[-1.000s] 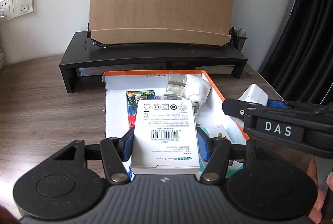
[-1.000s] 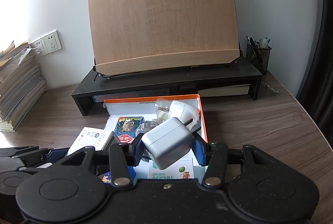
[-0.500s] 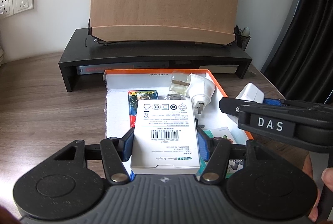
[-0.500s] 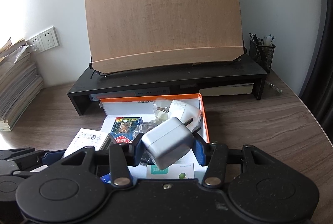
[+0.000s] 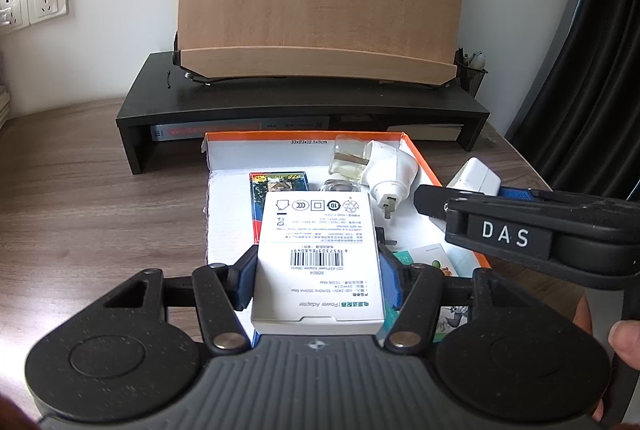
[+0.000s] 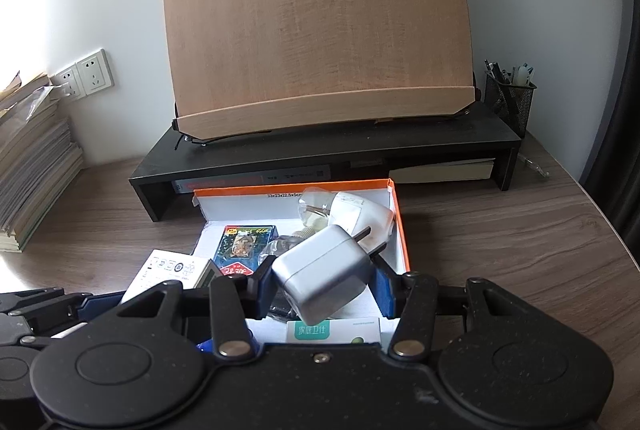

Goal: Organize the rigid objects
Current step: 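Hold the charger box and cube charger above the white box with both tools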

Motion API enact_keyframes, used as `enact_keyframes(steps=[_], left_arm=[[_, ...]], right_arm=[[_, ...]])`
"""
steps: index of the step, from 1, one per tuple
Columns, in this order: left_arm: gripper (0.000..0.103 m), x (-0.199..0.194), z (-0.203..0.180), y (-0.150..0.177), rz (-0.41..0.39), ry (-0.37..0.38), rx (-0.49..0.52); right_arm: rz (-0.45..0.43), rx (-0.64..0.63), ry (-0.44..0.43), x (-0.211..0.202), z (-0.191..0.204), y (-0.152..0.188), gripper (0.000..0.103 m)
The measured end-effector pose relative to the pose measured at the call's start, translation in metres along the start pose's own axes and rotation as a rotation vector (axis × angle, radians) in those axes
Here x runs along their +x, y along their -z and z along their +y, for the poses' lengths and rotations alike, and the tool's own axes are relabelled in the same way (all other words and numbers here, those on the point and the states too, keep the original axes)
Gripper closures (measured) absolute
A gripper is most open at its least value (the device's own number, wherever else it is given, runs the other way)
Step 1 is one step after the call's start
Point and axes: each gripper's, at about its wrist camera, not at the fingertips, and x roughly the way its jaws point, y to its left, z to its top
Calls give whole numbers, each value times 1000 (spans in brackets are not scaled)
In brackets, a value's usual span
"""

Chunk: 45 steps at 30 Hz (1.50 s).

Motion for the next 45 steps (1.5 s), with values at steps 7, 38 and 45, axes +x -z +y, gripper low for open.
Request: enact_keyframes(steps=[7, 38, 45], left_arm=[[44, -2, -3, 2, 3, -9, -3], [43, -15, -8, 5, -19, -10, 0], [43, -15, -8, 5, -19, -6, 6]], right_arm=[[-6, -4, -1, -5, 0, 1, 44], [-33, -19, -12, -26, 1, 1, 44], [-33, -21, -12, -26, 1, 0, 44]])
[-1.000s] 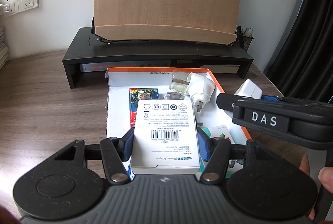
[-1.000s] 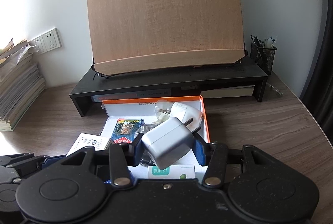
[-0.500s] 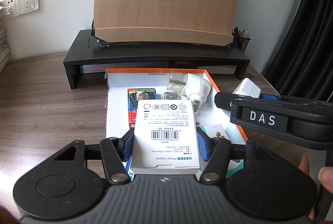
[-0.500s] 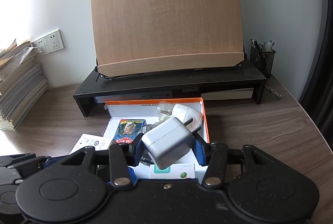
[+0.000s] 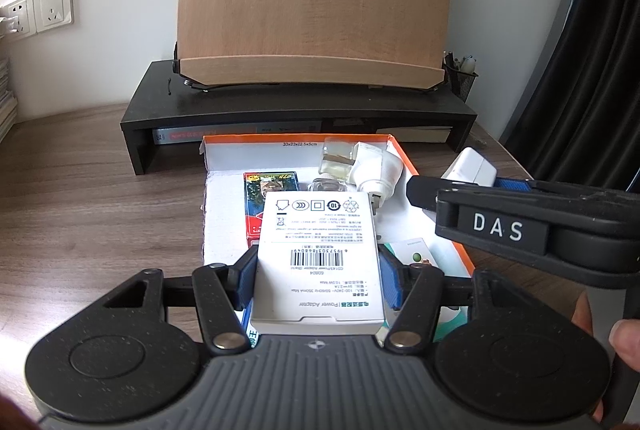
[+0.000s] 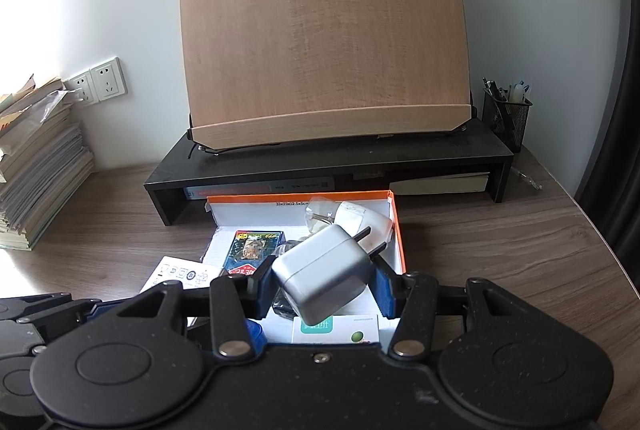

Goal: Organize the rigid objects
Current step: 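Hold the charger box and cube charger above the white box with both tools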

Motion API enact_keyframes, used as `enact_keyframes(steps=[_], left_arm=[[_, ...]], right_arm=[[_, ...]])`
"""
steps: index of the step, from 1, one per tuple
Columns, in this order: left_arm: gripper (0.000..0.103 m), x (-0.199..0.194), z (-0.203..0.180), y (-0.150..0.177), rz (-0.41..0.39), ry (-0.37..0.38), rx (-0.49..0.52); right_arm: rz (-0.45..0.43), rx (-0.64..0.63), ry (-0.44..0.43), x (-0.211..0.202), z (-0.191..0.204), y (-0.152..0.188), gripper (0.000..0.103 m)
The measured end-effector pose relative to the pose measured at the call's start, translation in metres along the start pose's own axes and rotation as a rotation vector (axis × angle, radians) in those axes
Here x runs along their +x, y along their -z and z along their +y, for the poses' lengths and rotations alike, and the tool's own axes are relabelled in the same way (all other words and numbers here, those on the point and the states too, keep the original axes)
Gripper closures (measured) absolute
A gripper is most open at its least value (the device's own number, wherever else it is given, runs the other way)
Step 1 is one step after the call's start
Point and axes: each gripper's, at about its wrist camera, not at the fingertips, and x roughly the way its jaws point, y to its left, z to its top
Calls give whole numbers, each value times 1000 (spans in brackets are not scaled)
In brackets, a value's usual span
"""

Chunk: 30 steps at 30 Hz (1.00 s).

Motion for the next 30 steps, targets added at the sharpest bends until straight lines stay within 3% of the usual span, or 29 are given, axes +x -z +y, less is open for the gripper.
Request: enact_keyframes(steps=[30], left_arm=[[43, 13, -1, 0, 22, 3, -6]], right_arm=[[28, -1, 6, 20, -3, -1, 44]])
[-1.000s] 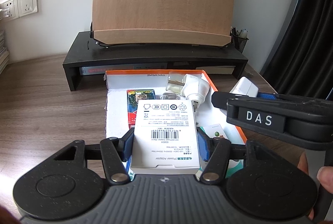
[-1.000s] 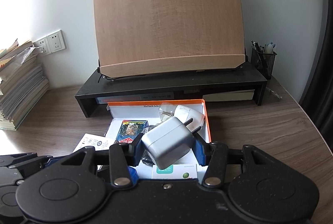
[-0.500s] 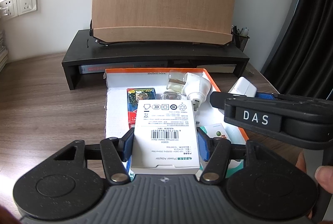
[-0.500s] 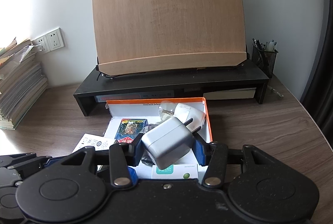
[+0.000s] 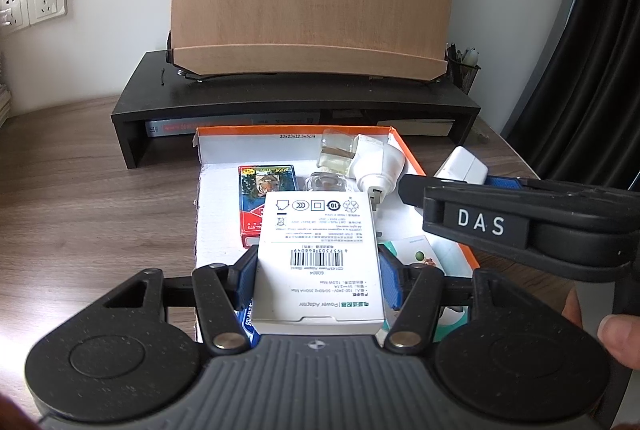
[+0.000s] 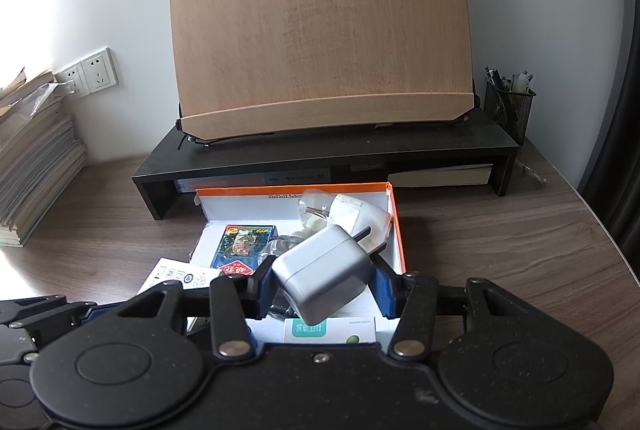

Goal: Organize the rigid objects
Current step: 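Hold the charger box and cube charger above the white box with both tools, then lower the charger box and cube charger into the white box and open both tools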

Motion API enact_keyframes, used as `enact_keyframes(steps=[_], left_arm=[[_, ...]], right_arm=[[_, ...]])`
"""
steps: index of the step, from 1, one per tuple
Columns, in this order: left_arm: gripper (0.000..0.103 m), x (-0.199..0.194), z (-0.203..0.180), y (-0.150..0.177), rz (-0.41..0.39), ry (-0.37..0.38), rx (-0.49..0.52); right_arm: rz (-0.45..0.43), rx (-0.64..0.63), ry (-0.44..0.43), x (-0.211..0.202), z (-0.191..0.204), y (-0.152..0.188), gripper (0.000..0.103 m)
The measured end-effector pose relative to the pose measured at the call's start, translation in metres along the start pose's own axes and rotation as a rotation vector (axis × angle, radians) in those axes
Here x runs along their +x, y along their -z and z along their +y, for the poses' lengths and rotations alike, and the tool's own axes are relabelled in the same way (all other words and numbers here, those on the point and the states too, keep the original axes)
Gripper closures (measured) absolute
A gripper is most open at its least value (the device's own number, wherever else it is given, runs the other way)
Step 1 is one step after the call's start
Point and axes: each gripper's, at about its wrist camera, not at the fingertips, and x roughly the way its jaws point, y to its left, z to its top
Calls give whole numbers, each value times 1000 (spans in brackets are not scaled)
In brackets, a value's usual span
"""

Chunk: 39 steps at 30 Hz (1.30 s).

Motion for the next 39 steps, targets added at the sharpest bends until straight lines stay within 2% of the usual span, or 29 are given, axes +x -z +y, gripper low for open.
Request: enact_keyframes(steps=[28, 33, 39], left_arm=[[43, 18, 1, -5, 34, 0, 3], [43, 21, 0, -5, 43, 8, 10], [43, 26, -5, -3, 64, 24, 4]], right_arm=[[45, -16, -4, 36, -5, -11, 43], [13, -11, 15, 33, -8, -14, 38], [-25, 0, 42, 11, -19, -15, 34]])
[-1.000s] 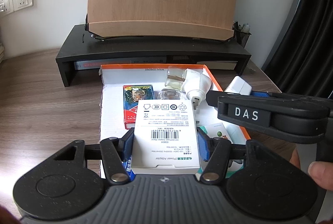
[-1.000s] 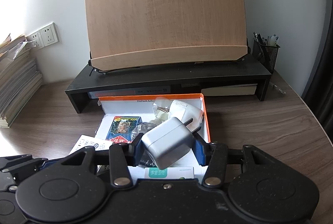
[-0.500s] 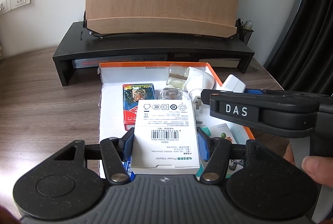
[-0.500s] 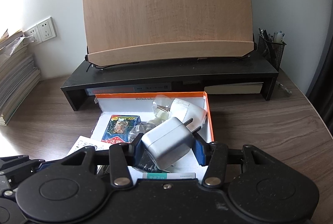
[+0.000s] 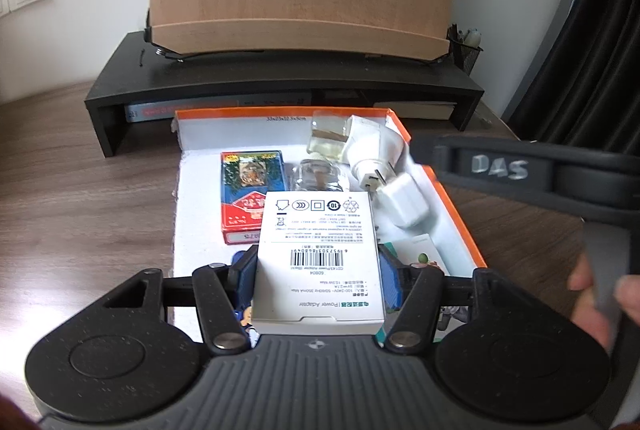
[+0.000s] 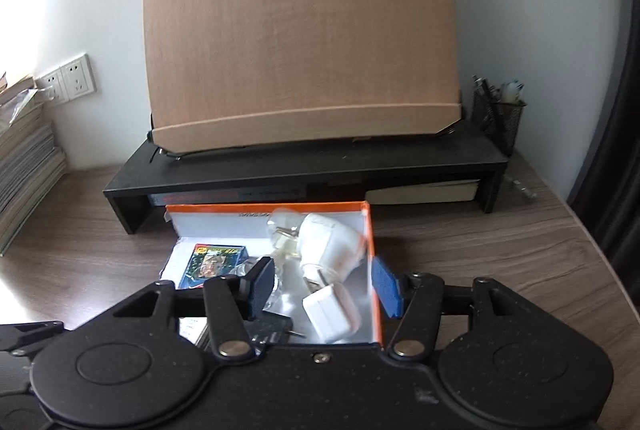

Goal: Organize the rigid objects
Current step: 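Lower the charger box and cube charger into the white box and open both tools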

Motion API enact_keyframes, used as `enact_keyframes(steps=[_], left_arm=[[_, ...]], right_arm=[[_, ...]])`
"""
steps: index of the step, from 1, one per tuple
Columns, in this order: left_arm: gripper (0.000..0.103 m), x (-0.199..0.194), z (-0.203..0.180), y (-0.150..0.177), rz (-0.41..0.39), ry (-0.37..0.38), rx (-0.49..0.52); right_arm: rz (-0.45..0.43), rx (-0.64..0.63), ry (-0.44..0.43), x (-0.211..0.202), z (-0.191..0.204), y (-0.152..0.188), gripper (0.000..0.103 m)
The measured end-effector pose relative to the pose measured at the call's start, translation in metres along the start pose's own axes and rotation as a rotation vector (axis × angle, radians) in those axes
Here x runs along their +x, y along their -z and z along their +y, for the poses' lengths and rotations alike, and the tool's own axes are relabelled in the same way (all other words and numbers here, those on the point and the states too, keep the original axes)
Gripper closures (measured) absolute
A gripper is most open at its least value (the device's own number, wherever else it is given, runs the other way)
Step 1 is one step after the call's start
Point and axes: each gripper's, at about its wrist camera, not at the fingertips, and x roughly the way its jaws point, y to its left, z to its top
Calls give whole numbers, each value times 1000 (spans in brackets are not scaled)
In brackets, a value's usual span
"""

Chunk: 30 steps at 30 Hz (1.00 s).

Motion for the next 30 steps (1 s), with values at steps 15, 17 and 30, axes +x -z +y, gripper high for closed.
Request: enact_keyframes(steps=[15, 17, 30], left_arm=[[6, -39, -8, 3, -35, -85, -66], [3, -53, -11, 7, -55, -107, -62], [0, -112, -16, 50, -79, -194, -106]], right_arm=[[-24, 10, 11, -68, -23, 26, 17], [-21, -1, 7, -76, -23, 33, 16], [-78, 15, -7, -132, -24, 84, 7]])
